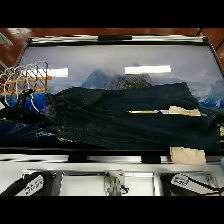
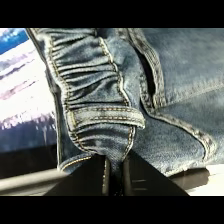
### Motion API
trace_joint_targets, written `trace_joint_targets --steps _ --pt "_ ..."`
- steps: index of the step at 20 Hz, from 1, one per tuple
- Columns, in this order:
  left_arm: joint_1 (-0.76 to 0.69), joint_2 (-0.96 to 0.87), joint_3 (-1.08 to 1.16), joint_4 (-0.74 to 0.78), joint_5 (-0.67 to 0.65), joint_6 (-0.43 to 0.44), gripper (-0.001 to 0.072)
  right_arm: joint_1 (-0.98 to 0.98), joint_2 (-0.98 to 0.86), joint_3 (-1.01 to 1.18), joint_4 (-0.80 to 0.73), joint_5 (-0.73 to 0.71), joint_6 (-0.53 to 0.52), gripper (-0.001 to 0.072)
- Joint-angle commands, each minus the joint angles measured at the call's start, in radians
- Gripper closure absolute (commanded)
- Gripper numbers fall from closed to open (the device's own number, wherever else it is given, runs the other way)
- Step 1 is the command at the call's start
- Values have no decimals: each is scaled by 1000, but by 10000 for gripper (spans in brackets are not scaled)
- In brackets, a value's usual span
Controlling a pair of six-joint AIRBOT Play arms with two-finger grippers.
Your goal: Fold the shirts.
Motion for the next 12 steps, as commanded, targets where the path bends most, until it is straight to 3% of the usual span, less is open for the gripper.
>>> trace_joint_targets --steps 1,4,6,12 --pt "1 82 5 30 -38 3 625 -81 -14 -35 -41 -24 46 45" --pt "0 111 5 31 -34 4 625 -226 -29 -39 -44 -23 79 45" --pt "0 129 5 31 -18 56 625 -301 -31 -44 -52 -94 124 46" --pt "0 157 6 31 -28 34 625 -332 -74 -107 -84 -236 72 46"
